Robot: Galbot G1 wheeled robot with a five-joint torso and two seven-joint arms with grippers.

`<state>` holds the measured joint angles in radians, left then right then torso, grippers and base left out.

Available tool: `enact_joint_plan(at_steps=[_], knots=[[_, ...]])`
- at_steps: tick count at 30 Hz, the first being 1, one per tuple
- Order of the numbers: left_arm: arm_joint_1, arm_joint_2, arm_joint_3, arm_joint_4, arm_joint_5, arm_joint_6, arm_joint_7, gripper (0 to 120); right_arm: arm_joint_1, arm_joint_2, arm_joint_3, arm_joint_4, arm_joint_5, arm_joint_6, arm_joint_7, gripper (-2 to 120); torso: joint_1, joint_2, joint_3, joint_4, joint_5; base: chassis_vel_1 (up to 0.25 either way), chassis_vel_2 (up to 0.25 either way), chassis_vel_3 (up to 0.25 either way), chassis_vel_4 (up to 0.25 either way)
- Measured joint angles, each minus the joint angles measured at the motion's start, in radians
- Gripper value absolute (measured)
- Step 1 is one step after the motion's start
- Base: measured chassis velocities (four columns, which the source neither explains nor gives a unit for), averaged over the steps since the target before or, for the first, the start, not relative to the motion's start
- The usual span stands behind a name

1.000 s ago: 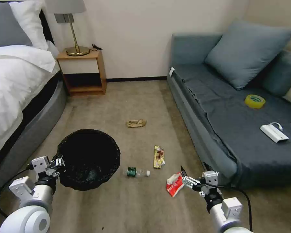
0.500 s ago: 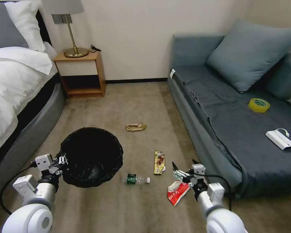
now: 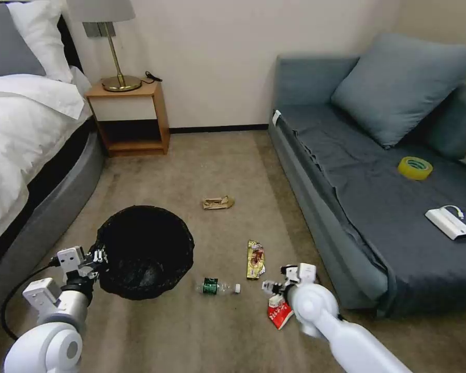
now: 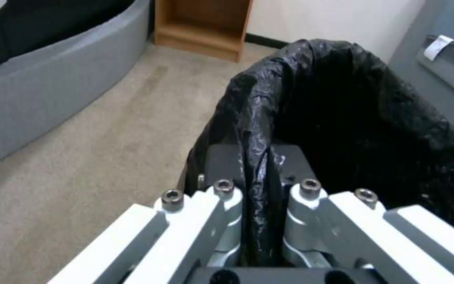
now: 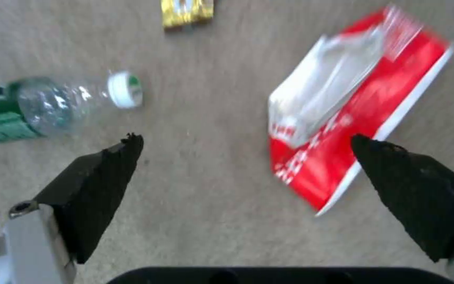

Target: Pick up the trash bin, then pick up the garbage on the floor and place it into the trash bin.

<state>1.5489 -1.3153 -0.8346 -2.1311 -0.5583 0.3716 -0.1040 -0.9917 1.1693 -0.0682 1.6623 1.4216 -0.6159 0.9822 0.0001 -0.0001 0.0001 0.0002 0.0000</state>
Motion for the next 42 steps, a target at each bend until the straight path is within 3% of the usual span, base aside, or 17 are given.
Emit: enact_joint_plan(at_steps=[8, 19, 25, 27, 34, 42], knots=[[-0.018, 0.011, 0.019, 0.036, -0.004, -0.008, 0.007, 5, 0.064, 0.087, 0.035, -0.233, -0.018, -0.016, -0.008, 100, 0.0, 0.0, 0.0, -0.0003, -0.0001, 0.0, 0.0, 0.0, 0.0], [-0.02, 0.047, 0.003, 0.052, -0.028, -0.014, 0.016, 5, 0.081, 0.132, 0.082, -0.37, -0.145, -0.003, -0.099, 98, 0.0, 0.0, 0.0, -0.0002, 0.0, 0.0, 0.0, 0.0, 0.0], [-0.023, 0.051, 0.003, 0.055, -0.033, -0.014, 0.019, 5, 0.084, 0.136, 0.085, -0.393, -0.169, -0.002, -0.117, 81, 0.0, 0.0, 0.0, -0.0002, -0.0001, 0.0, 0.0, 0.0, 0.0], [-0.024, 0.049, 0.007, 0.054, -0.033, -0.014, 0.02, 5, 0.085, 0.136, 0.085, -0.4, -0.181, 0.005, -0.132, 67, 0.0, 0.0, 0.0, -0.0003, -0.0001, 0.0, 0.0, 0.0, 0.0], [-0.024, 0.047, 0.008, 0.053, -0.036, -0.015, 0.021, 5, 0.086, 0.15, 0.084, -0.433, -0.238, 0.036, -0.173, 48, 0.0, 0.0, 0.0, -0.0003, -0.0002, 0.0, 0.0, 0.0, 0.0], [-0.02, 0.047, -0.003, 0.05, -0.051, -0.017, 0.022, 5, 0.081, 0.16, 0.083, -0.444, -0.29, 0.055, -0.204, 16, 0.0, 0.0, 0.0, -0.0003, 0.0, 0.0, 0.0, 0.0, 0.0]])
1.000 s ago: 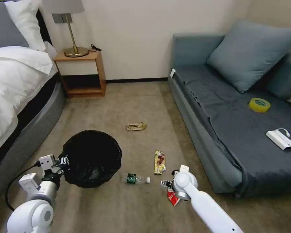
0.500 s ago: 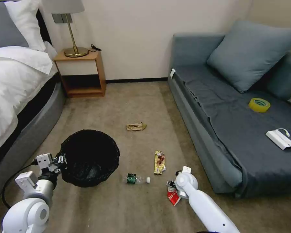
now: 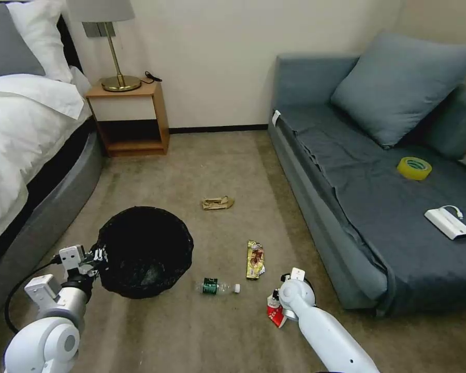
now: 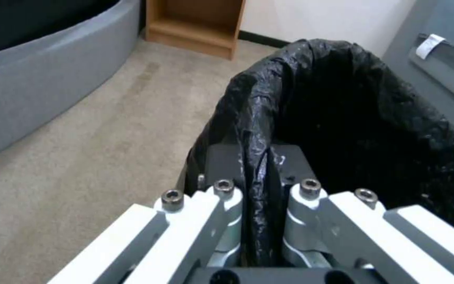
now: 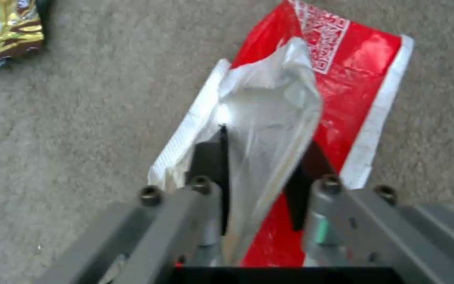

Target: Pick up the trash bin, then pick up the garbage on the floor and place it into the trash bin.

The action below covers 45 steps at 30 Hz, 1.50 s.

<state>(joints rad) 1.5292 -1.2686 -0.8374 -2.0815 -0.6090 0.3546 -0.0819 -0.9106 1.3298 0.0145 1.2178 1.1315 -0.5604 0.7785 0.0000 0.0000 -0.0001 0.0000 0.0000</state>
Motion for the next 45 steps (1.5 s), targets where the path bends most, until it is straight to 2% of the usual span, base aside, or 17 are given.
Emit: enact_joint_plan(at_steps=[2, 5, 12, 18, 20, 21, 23, 24, 26, 28, 29, 32, 33, 37, 39, 40, 45], knots=[[0.002, 0.0, -0.002, 0.001, -0.008, 0.0, -0.001, 5, -0.004, 0.001, 0.0, 0.007, -0.011, 0.007, -0.009, 4, 0.0, 0.0, 0.0, 0.0001, 0.0002, 0.0, 0.0, 0.0, 0.0], [0.005, 0.0, -0.002, 0.004, -0.013, 0.0, -0.001, 5, -0.009, 0.0, 0.001, 0.022, -0.02, 0.014, -0.015, 0, 0.0, 0.0, 0.0, 0.0001, 0.0002, 0.0, 0.0, 0.0, 0.0], [0.011, -0.009, -0.001, 0.014, -0.017, 0.0, -0.005, 5, -0.031, -0.017, 0.009, 0.091, -0.04, 0.032, -0.028, 0, 0.0, 0.0, 0.0, 0.0001, 0.0002, 0.0, 0.0, 0.0, 0.0], [0.024, -0.025, 0.003, 0.015, -0.023, 0.002, -0.007, 5, -0.067, -0.059, 0.015, 0.226, -0.041, 0.039, -0.022, 0, 0.0, 0.0, 0.0, 0.0, 0.0001, 0.0, 0.0, 0.0, 0.0], [0.032, -0.028, 0.006, 0.01, -0.032, 0.009, -0.008, 5, -0.086, -0.098, 0.007, 0.35, -0.039, 0.046, -0.025, 0, 0.0, 0.0, 0.0, 0.0, 0.0002, 0.0, 0.0, 0.0, 0.0], [0.032, -0.028, 0.006, 0.01, -0.032, 0.009, -0.008, 5, -0.086, -0.098, 0.007, 0.35, -0.039, 0.046, -0.025, 0, 0.0, 0.0, 0.0, 0.0, 0.0002, 0.0, 0.0, 0.0, 0.0], [0.037, -0.031, 0.011, 0.004, -0.035, 0.015, -0.009, 5, -0.092, -0.146, -0.013, 0.464, -0.042, 0.064, -0.033, 0, 0.0, 0.0, 0.0, 0.0, 0.0, 0.0, 0.0, 0.0, 0.0], [0.037, -0.031, 0.011, 0.004, -0.035, 0.015, -0.009, 5, -0.092, -0.146, -0.013, 0.464, -0.042, 0.064, -0.033, 0, 0.0, 0.0, 0.0, 0.0, 0.0, 0.0, 0.0, 0.0, 0.0], [0.044, -0.035, 0.019, -0.002, -0.036, 0.023, -0.011, 5, -0.087, -0.219, -0.048, 0.61, -0.041, 0.087, -0.055, 0, 0.0, 0.0, 0.0, -0.0001, -0.0001, 0.0, 0.0, 0.0, 0.0], [0.049, -0.038, 0.026, -0.006, -0.035, 0.028, -0.012, 5, -0.067, -0.264, -0.075, 0.696, -0.038, 0.107, -0.081, 0, 0.0, 0.0, 0.0, -0.0001, 0.0, 0.0, 0.0, 0.0, 0.0], [0.049, -0.038, 0.026, -0.006, -0.035, 0.028, -0.012, 5, -0.067, -0.264, -0.075, 0.696, -0.038, 0.107, -0.081, 0, 0.0, 0.0, 0.0, -0.0001, 0.0, 0.0, 0.0, 0.0, 0.0], [0.056, -0.04, 0.043, -0.009, -0.035, 0.035, -0.008, 5, -0.022, -0.323, -0.115, 0.821, -0.051, 0.157, -0.186, 0, 0.0, 0.0, 0.0, 0.0001, -0.0002, 0.0, 0.0, 0.0, 0.0], [0.056, -0.04, 0.043, -0.009, -0.035, 0.035, -0.008, 5, -0.022, -0.323, -0.115, 0.821, -0.051, 0.157, -0.186, 0, 0.0, 0.0, 0.0, 0.0001, -0.0002, 0.0, 0.0, 0.0, 0.0], [0.061, -0.04, 0.069, -0.011, -0.037, 0.043, 0.009, 5, 0.059, -0.384, -0.212, 0.931, -0.075, 0.23, -0.329, 0, 0.0, 0.0, 0.0, 0.0001, -0.0001, 0.0, 0.0, 0.0, 0.0], [0.061, -0.039, 0.07, -0.011, -0.038, 0.043, 0.009, 5, 0.063, -0.386, -0.217, 0.934, -0.076, 0.232, -0.334, 0, 0.0, 0.0, 0.0, 0.0, -0.0001, 0.0, 0.0, 0.0, 0.0], [0.062, -0.037, 0.08, -0.014, -0.044, 0.046, 0.018, 5, 0.095, -0.397, -0.259, 0.959, -0.082, 0.249, -0.375, 0, 0.0, 0.0, 0.0, 0.0001, 0.0, 0.0, 0.0, 0.0, 0.0], [0.065, -0.037, 0.097, -0.03, -0.052, 0.056, 0.031, 5, 0.13, -0.4, -0.36, 0.994, -0.096, 0.224, -0.413, 0, 0.0, 0.0, 0.0, 0.0, -0.0001, 0.0, 0.0, 0.0, 0.0]])
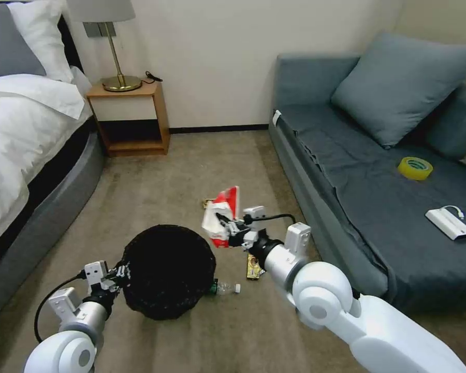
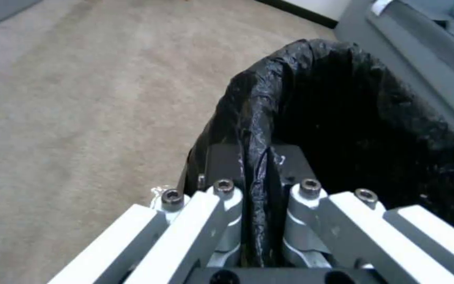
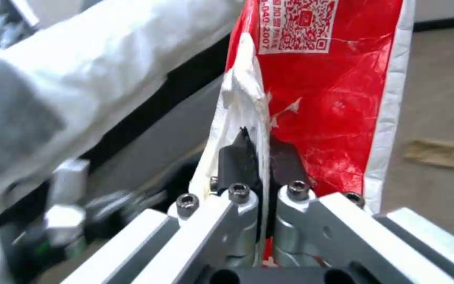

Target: Pick up the trash bin, then pick up the garbage on the floor and place it into the trash bin.

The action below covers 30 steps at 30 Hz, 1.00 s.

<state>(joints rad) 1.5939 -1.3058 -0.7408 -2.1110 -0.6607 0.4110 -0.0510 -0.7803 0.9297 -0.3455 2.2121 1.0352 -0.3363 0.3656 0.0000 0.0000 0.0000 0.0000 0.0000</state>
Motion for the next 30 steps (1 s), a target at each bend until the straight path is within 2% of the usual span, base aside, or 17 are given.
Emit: enact_joint_plan(at_steps=[6, 11, 18, 22, 30], knots=[[0.014, -0.014, -0.008, -0.025, 0.003, 0.001, 0.018, 5, -0.008, 0.044, -0.171, -0.059, -0.098, -0.012, -0.034, 0, 0.0, 0.0, 0.0, 0.0, 0.0001, 0.0, 0.0, 0.0, 0.0], [0.021, -0.016, -0.015, -0.039, 0.006, 0.001, 0.026, 5, -0.011, 0.084, -0.239, -0.118, -0.137, -0.018, -0.034, 0, 0.0, 0.0, 0.0, 0.0, -0.0001, 0.0, 0.0, 0.0, 0.0], [0.031, -0.018, -0.034, -0.056, 0.0, 0.0, 0.04, 5, 0.018, 0.14, -0.28, -0.196, -0.167, -0.026, -0.028, 0, 0.0, 0.0, 0.0, 0.0, -0.0001, 0.0, 0.0, 0.0, 0.0], [0.046, -0.024, -0.038, -0.063, -0.002, -0.003, 0.054, 5, 0.074, 0.207, -0.312, -0.27, -0.186, -0.026, -0.008, 0, 0.0, 0.0, 0.0, 0.0001, -0.0001, 0.0, 0.0, 0.0, 0.0], [0.057, -0.03, -0.042, -0.061, 0.0, -0.011, 0.063, 5, 0.14, 0.257, -0.319, -0.289, -0.149, -0.041, 0.02, 0, 0.0, 0.0, 0.0, 0.0001, -0.0001, 0.0, 0.0, 0.0, 0.0]])
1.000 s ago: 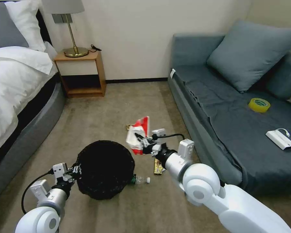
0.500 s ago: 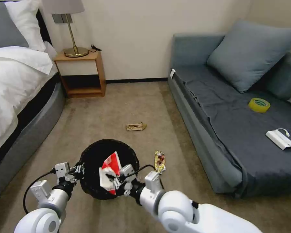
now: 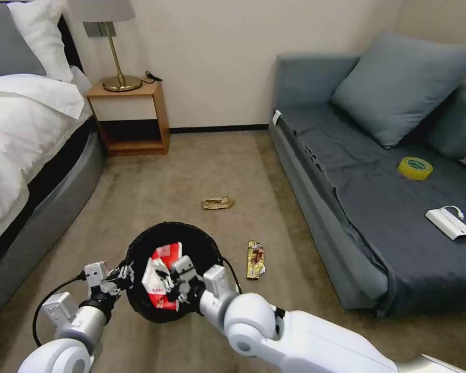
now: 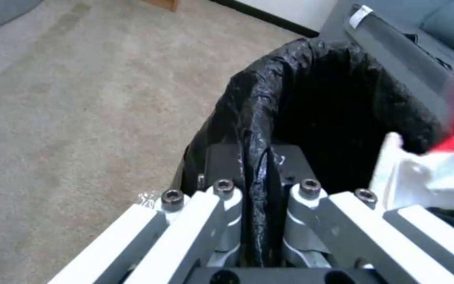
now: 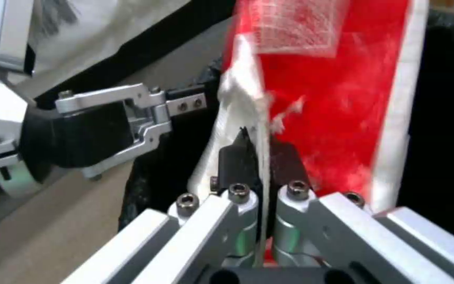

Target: Pick up the trash bin, then pick up the garbage on the floor and place it into the trash bin.

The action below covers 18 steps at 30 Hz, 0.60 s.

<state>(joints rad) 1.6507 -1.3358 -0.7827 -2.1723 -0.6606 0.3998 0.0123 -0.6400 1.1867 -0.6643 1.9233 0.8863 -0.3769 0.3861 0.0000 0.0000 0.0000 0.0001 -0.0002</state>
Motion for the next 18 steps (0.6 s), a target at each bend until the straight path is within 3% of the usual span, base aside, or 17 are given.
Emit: enact_joint_plan(at_steps=[4, 6, 8, 18], knots=[[0.0, -0.004, 0.0, -0.002, -0.002, -0.001, 0.0, 5, 0.004, 0.006, -0.004, -0.013, -0.008, -0.022, 0.016, 1, 0.0, 0.0, 0.0, -0.0001, 0.0001, 0.0, 0.0, 0.0, 0.0], [0.0, -0.004, -0.006, -0.002, -0.007, -0.003, -0.002, 5, 0.004, 0.004, -0.004, -0.015, -0.018, -0.035, 0.025, 10, 0.0, 0.0, 0.0, -0.0001, 0.0001, 0.0, 0.0, 0.0, 0.0], [0.0, -0.004, -0.009, -0.002, -0.009, -0.003, -0.004, 5, 0.004, 0.003, -0.004, -0.015, -0.02, -0.037, 0.026, 13, 0.0, 0.0, 0.0, -0.0001, 0.0001, 0.0, 0.0, 0.0, 0.0], [-0.002, -0.016, -0.048, 0.009, -0.021, -0.017, -0.037, 5, 0.052, -0.01, -0.026, -0.022, -0.015, -0.087, 0.051, 52, 0.0, 0.0, 0.0, -0.0002, 0.0001, 0.0, 0.0, 0.0, 0.0]])
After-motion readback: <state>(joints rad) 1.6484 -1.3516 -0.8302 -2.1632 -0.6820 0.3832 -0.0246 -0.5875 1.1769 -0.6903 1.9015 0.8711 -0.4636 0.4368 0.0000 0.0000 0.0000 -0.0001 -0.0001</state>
